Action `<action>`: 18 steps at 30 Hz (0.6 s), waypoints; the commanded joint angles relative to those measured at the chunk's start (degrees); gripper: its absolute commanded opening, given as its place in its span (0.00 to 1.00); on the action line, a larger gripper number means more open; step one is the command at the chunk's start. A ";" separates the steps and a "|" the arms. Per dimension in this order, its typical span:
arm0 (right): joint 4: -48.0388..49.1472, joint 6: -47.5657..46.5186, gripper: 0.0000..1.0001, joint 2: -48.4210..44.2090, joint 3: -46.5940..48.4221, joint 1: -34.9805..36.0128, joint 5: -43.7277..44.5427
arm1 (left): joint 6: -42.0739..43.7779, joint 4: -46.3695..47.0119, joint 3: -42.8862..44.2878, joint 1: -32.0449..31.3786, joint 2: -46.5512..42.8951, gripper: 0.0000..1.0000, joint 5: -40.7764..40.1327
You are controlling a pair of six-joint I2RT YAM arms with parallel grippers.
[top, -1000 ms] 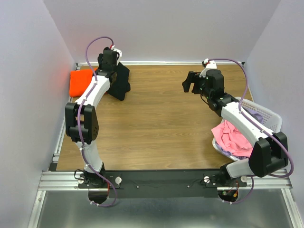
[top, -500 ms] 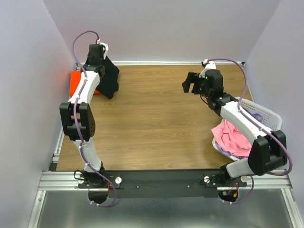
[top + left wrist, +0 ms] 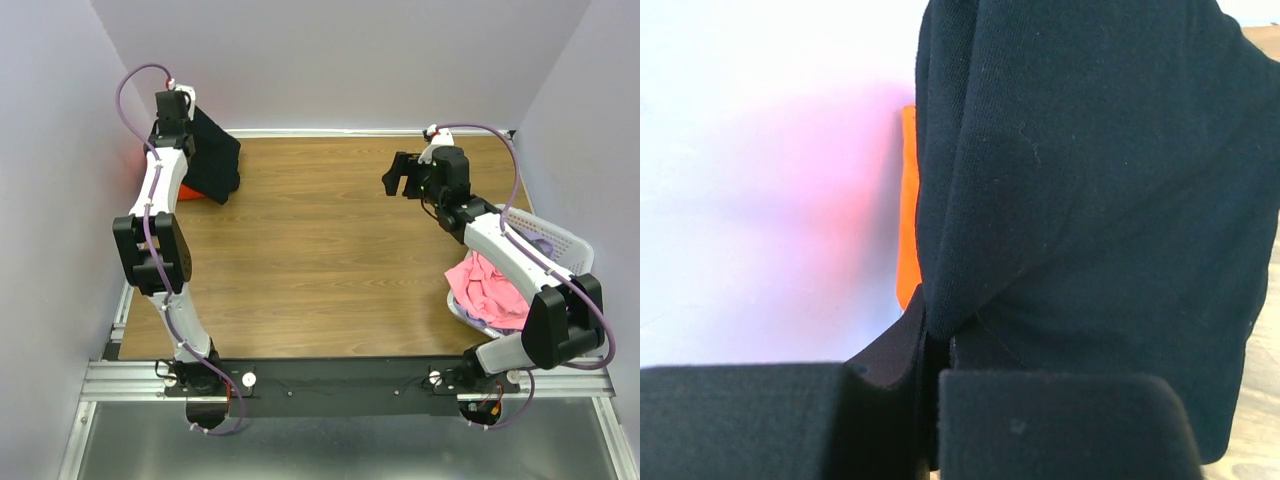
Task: Fold and stack the t-shirts
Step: Neatly place the folded tshirt to the corner
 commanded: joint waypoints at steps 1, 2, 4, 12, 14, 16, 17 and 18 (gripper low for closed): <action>-0.42 0.20 0.91 0.43 -0.16 -0.43 -1.43 | -1.88 3.71 1.45 1.64 0.71 0.00 2.29; -0.50 0.20 0.91 0.51 -0.16 -0.34 -1.43 | -2.05 3.89 1.45 1.90 1.32 0.00 2.37; -0.33 0.20 0.91 0.51 -0.25 -0.43 -1.60 | -2.23 4.32 1.19 2.34 1.94 0.00 2.46; -0.42 0.29 0.91 -0.01 -0.43 -0.43 -1.60 | -3.81 7.49 0.66 5.86 5.37 0.00 5.18; -0.42 0.20 0.91 -0.19 -0.69 -0.52 -1.60 | -4.25 8.36 0.84 6.47 6.42 0.00 5.36; -0.33 0.29 0.91 -0.19 -0.69 -0.43 -1.52 | -5.13 8.89 0.93 7.79 7.03 0.00 5.62; -0.33 0.38 0.91 -0.19 -0.78 -0.43 -1.60 | -5.57 9.07 1.01 8.14 7.73 0.00 5.97; -0.33 0.29 0.91 -0.19 -0.78 -0.43 -1.60 | -6.18 9.16 1.10 8.67 8.09 0.00 5.63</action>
